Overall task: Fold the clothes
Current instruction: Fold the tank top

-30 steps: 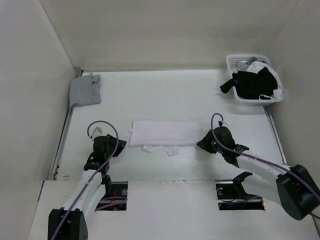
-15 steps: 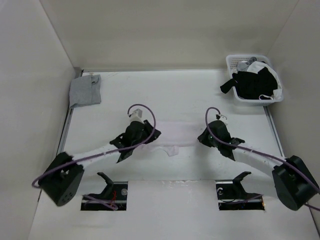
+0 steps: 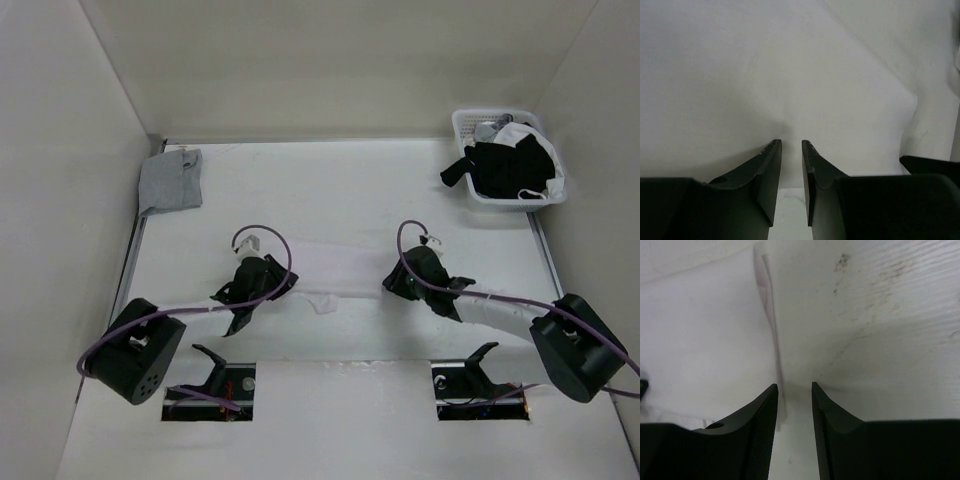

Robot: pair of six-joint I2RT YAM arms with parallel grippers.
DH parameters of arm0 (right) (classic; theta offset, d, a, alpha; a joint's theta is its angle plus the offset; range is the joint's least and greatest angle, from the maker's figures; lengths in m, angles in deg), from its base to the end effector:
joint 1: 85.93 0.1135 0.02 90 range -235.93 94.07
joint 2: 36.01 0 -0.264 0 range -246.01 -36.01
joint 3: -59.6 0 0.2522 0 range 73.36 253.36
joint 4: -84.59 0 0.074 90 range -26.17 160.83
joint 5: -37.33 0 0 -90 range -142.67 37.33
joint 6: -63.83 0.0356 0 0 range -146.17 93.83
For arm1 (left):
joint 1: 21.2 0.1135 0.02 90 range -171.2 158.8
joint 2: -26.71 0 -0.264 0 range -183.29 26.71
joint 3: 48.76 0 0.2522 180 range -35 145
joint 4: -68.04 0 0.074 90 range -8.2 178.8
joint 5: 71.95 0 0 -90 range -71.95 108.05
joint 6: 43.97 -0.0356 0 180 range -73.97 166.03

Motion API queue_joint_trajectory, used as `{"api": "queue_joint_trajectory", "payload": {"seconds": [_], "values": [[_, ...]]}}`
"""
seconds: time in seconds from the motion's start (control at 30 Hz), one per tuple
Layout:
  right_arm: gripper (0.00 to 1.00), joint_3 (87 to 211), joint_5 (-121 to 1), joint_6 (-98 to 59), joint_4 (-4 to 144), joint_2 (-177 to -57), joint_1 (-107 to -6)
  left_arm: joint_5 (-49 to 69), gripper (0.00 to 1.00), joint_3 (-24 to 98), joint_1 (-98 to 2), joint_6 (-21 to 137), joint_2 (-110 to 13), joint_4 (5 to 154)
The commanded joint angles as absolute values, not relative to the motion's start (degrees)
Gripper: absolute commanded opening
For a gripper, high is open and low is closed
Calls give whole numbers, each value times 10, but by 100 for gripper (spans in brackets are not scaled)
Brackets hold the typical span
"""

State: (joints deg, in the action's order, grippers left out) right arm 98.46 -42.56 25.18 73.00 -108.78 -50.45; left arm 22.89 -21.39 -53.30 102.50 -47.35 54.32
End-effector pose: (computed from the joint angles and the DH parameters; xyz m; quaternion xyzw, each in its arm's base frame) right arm 0.1889 0.1270 0.1472 0.1603 0.9085 0.2000 0.3300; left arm 0.1815 -0.1103 0.1243 -0.2050 0.8539 -0.3065 0.3674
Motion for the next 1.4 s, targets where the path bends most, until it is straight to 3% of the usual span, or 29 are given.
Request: {"api": "queue_joint_trajectory", "payload": {"seconds": [0.0,0.13,0.37,0.53,0.77,1.23,1.37], "values": [[41,974,-417,288,743,-1063,-477,213,23,-235,-482,981,-435,557],[53,969,-425,309,762,-1059,-467,195,24,-207,-486,974,-394,577],[53,944,-463,347,858,-1104,-460,217,24,-145,-609,997,-421,565],[45,929,-487,381,945,-1167,-460,245,24,-142,-685,1011,-490,525],[35,922,-465,411,986,-1209,-460,247,24,-186,-667,1031,-518,504],[7,935,-466,419,1028,-1243,-464,237,25,-201,-676,1050,-431,524],[1,904,-453,419,1041,-1200,-470,235,25,-192,-667,1045,-395,556]]}}
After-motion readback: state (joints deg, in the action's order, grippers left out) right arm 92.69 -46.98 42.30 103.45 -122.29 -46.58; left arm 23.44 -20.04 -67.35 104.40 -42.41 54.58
